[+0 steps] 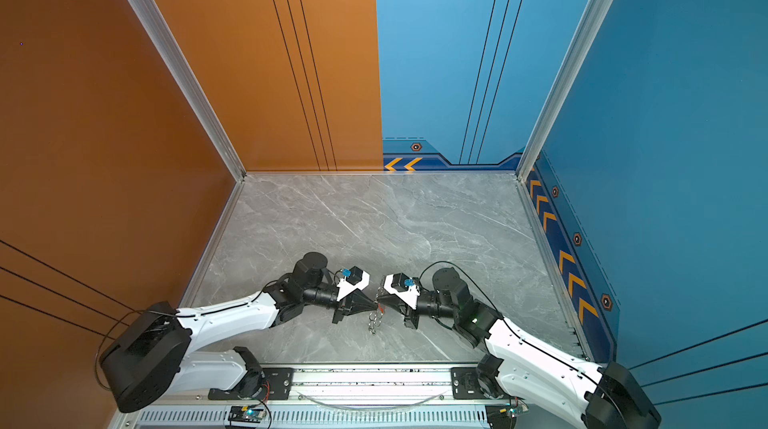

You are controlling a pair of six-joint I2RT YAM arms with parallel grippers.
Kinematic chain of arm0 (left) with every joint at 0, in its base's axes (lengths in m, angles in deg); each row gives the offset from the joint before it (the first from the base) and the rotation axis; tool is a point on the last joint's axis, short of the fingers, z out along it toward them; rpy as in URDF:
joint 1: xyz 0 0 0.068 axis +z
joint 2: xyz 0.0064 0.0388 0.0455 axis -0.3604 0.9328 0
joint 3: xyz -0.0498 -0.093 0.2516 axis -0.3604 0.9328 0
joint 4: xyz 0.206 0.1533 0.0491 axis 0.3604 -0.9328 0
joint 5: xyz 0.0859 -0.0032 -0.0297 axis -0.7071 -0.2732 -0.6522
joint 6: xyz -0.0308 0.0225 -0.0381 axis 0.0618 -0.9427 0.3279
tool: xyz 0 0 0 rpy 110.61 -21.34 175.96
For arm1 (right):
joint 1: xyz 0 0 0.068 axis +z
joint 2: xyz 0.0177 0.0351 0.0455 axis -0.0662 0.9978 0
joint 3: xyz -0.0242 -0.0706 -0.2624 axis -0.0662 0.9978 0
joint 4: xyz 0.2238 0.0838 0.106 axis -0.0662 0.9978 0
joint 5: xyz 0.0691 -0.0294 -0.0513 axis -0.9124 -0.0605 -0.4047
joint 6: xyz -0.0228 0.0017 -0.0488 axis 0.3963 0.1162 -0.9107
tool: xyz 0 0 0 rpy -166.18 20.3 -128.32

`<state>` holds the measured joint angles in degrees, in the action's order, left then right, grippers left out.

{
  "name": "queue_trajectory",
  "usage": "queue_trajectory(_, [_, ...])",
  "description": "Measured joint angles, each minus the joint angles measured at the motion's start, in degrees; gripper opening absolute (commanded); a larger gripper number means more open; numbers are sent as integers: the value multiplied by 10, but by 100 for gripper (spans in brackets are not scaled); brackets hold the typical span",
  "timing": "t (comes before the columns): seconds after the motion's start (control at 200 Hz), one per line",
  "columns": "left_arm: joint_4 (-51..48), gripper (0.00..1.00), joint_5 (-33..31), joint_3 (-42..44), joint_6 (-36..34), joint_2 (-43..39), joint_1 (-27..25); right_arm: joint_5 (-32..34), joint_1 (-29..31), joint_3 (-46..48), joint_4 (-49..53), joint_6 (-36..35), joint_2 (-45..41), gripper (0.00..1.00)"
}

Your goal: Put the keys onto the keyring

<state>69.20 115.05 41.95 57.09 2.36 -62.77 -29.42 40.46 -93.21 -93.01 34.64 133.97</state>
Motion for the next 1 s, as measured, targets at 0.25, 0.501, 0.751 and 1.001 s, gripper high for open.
queue_trajectory(0.25, [0,0,4,0,0,2,0,-3,-1,3,-9,0,2,0])
queue_trajectory(0.501, [0,0,6,0,0,3,0,-4,-1,3,-10,-7,2,0])
queue_trajectory(0.751, [0,0,6,0,0,4,0,-4,-1,7,-10,-11,1,0])
queue_trajectory(1.001, [0,0,6,0,0,4,0,-8,-1,9,-14,-19,-2,0])
